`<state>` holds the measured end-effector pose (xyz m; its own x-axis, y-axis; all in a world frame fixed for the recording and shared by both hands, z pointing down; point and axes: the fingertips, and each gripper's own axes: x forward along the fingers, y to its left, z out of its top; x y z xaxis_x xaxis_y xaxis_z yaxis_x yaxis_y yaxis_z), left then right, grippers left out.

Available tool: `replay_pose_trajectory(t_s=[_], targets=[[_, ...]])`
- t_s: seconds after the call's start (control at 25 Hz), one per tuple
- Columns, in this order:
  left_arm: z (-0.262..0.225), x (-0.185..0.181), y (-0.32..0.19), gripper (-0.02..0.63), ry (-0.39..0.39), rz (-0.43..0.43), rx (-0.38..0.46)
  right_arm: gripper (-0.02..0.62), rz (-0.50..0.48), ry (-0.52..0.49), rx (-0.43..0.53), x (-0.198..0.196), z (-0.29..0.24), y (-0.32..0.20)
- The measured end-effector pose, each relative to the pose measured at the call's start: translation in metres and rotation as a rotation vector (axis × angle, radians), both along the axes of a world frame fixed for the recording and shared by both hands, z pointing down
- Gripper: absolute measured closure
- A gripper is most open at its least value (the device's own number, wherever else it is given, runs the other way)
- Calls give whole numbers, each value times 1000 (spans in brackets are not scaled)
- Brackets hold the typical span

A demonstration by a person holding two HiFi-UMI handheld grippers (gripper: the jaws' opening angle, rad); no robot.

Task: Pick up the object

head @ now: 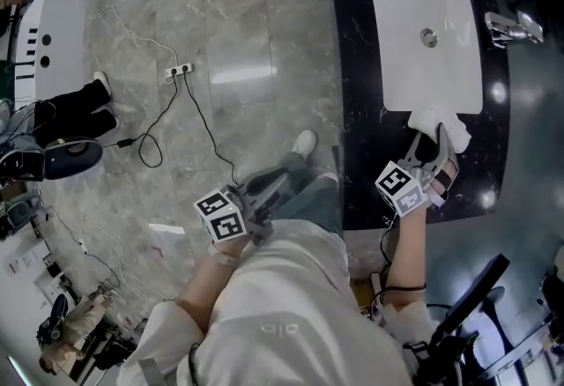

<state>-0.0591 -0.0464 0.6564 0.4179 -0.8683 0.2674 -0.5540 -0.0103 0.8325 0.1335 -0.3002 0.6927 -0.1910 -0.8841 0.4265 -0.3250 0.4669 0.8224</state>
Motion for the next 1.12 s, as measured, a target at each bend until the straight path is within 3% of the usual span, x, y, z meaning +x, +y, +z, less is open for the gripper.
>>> replay_pose_trajectory(t_s=[0.44, 0.72, 0.96, 1.12], targets=[[-10, -19, 22, 597, 2, -75, 16, 434, -61, 1, 17, -15, -11, 8], [-15, -36, 24, 597, -13, -121, 28, 439, -184, -74, 2, -78, -22, 19], [-26, -59, 40, 597, -12, -198, 47, 439, -330, -258, -85, -160, -52, 54], [-35, -75, 55, 597, 2, -271, 110, 439, -414, -406, -182, -209, -77, 83]])
